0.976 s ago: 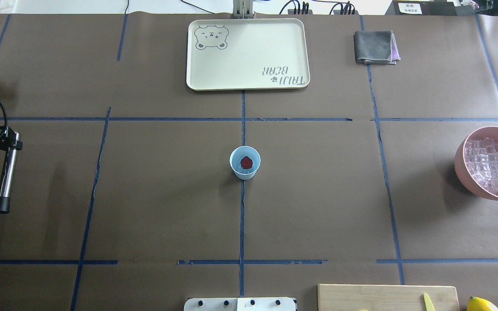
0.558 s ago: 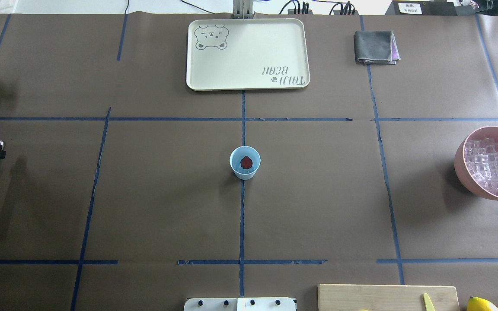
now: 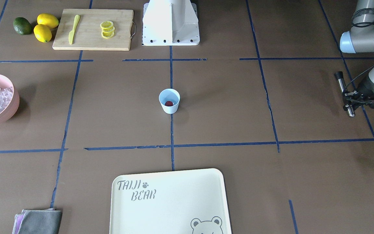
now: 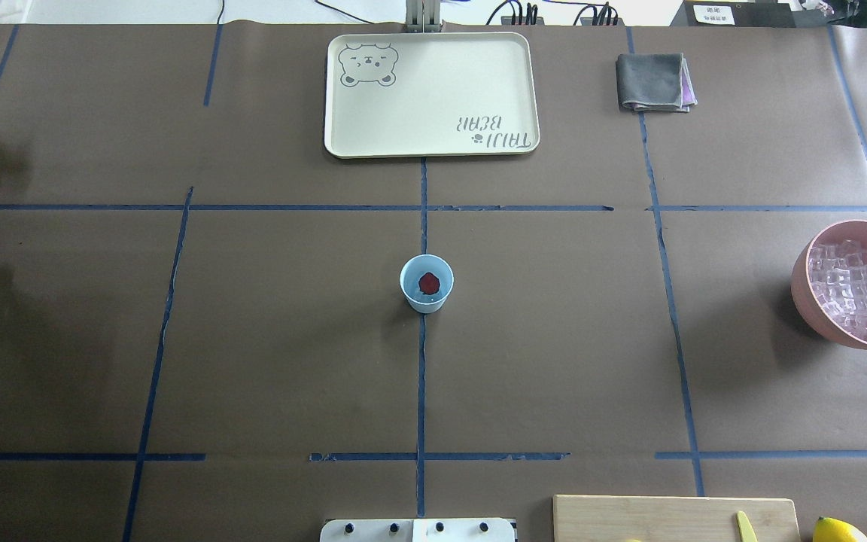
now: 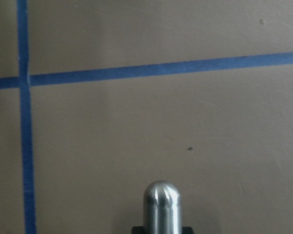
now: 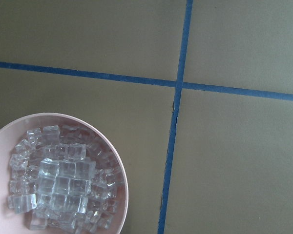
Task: Mash ice and strawberries in cup
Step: 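Lower the muddler onto the table with the left gripper and release it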
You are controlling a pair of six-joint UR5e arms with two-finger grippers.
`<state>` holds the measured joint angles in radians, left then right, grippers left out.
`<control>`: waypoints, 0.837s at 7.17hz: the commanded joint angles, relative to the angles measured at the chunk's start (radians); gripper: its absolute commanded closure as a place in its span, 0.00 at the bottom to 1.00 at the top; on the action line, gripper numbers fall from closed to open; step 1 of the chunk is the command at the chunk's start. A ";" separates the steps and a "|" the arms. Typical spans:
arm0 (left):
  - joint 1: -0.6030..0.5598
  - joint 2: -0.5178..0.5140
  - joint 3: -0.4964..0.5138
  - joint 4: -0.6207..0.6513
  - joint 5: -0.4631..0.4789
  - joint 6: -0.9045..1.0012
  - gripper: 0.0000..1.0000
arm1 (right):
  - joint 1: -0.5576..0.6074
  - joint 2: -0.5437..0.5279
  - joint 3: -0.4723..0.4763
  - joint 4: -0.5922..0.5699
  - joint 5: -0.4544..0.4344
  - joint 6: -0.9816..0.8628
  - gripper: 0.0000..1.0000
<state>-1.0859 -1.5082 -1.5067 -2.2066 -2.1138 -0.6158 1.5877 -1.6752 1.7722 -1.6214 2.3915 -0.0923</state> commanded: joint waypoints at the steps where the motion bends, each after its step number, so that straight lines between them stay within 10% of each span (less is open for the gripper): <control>1: -0.012 -0.001 0.020 0.001 0.005 0.005 1.00 | 0.000 0.000 0.000 0.000 0.000 0.000 0.01; 3: -0.012 -0.003 0.031 -0.002 0.014 -0.004 0.86 | 0.000 0.000 -0.002 0.000 0.000 0.000 0.01; 4: -0.012 -0.003 0.031 -0.004 0.014 -0.002 0.23 | 0.000 0.000 -0.002 0.000 0.000 -0.001 0.01; 5: -0.014 0.002 0.030 -0.010 0.014 -0.002 0.00 | 0.000 0.000 -0.002 0.000 0.000 0.000 0.01; 6: -0.014 0.002 0.029 -0.015 0.014 -0.001 0.00 | 0.000 0.000 -0.002 0.000 0.000 -0.001 0.01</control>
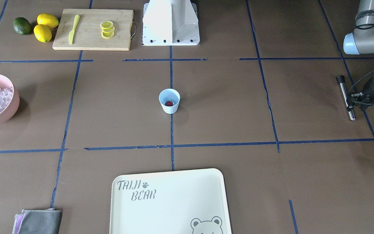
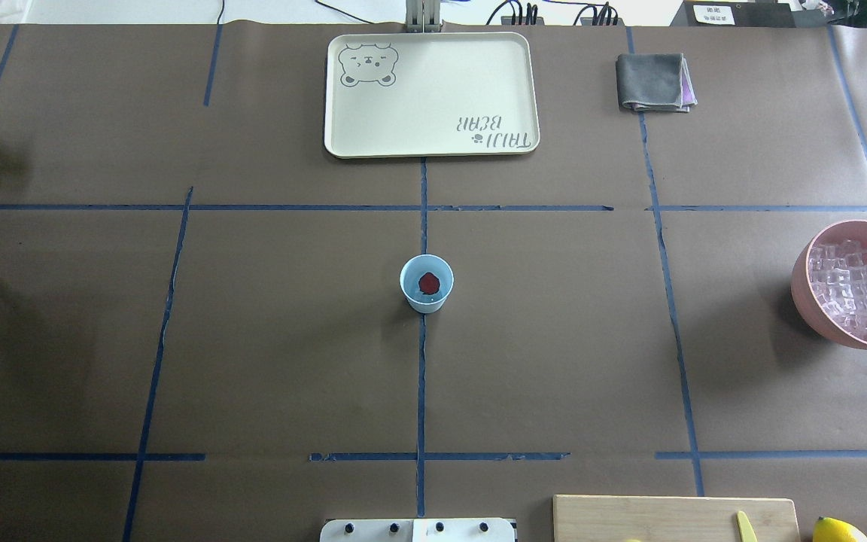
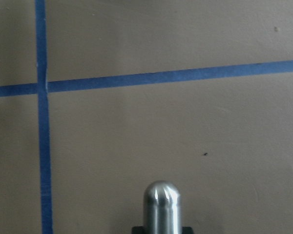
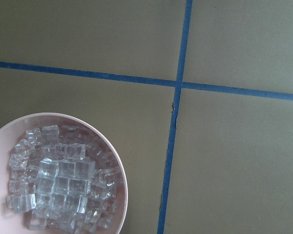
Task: Mash ice and strawberries in cup
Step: 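Lower the muddler onto the table with the left gripper and release it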
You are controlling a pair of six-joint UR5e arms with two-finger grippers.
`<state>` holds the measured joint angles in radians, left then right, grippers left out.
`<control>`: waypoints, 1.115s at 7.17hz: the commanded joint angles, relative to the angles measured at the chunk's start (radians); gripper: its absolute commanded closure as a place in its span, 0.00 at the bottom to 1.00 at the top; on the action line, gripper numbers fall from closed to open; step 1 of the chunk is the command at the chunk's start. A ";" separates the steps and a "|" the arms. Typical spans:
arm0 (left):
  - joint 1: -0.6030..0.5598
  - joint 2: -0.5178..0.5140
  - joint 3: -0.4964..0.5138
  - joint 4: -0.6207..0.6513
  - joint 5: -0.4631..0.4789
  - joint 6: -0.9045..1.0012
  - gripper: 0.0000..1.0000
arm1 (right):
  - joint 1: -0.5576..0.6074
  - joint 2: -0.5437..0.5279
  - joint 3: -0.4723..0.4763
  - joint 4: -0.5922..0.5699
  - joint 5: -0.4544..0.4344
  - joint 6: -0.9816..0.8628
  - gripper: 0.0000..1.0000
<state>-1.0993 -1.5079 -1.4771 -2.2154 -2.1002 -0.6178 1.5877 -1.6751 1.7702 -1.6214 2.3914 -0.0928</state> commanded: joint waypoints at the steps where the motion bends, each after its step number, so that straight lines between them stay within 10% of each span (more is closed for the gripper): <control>1: 0.001 -0.002 0.000 -0.006 0.000 0.003 0.00 | 0.000 0.002 0.003 0.000 0.000 -0.001 0.01; 4: -0.106 -0.020 -0.015 0.098 -0.094 0.155 0.00 | 0.000 0.023 0.002 0.000 -0.001 0.001 0.01; 8: -0.362 -0.190 -0.108 0.720 -0.157 0.628 0.00 | 0.000 0.028 -0.003 0.000 0.003 0.004 0.01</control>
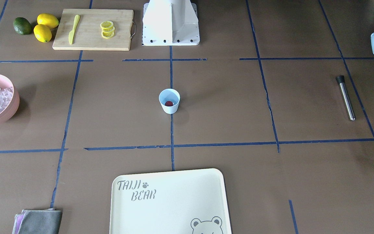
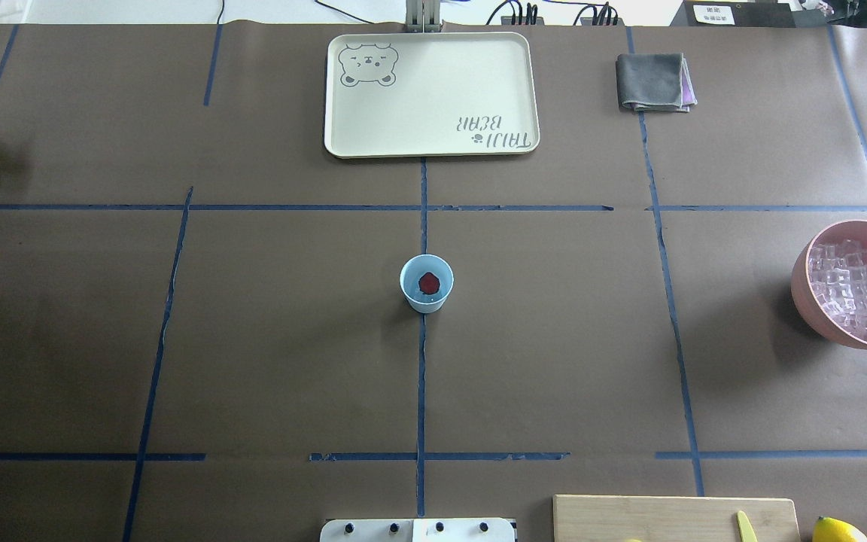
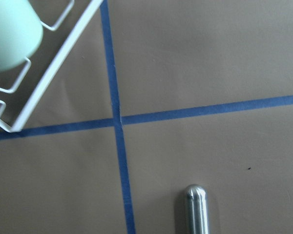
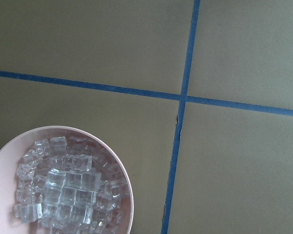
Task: Mash ice and strawberries in cup
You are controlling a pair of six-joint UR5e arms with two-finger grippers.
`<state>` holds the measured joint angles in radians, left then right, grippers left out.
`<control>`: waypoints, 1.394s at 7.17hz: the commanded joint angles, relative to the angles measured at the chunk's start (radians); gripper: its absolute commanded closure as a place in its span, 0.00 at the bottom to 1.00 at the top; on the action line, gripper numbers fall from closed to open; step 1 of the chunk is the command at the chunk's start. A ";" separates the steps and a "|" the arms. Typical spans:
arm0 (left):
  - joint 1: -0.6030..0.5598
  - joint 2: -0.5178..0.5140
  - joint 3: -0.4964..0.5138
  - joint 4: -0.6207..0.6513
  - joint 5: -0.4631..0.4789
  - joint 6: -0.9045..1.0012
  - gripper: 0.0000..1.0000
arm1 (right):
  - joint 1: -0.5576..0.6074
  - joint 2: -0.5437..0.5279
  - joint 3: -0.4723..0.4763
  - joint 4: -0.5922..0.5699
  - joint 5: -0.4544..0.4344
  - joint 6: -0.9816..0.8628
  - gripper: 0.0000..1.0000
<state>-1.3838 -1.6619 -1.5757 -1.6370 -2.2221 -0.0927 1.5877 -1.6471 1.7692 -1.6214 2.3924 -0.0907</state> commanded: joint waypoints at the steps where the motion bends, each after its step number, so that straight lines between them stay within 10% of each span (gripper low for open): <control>1: -0.122 -0.032 -0.004 0.173 -0.173 0.111 0.00 | 0.000 0.001 -0.004 0.000 0.002 0.002 0.01; 10: -0.235 0.122 -0.029 0.158 -0.125 0.171 0.00 | 0.000 0.000 -0.008 0.000 0.002 0.000 0.01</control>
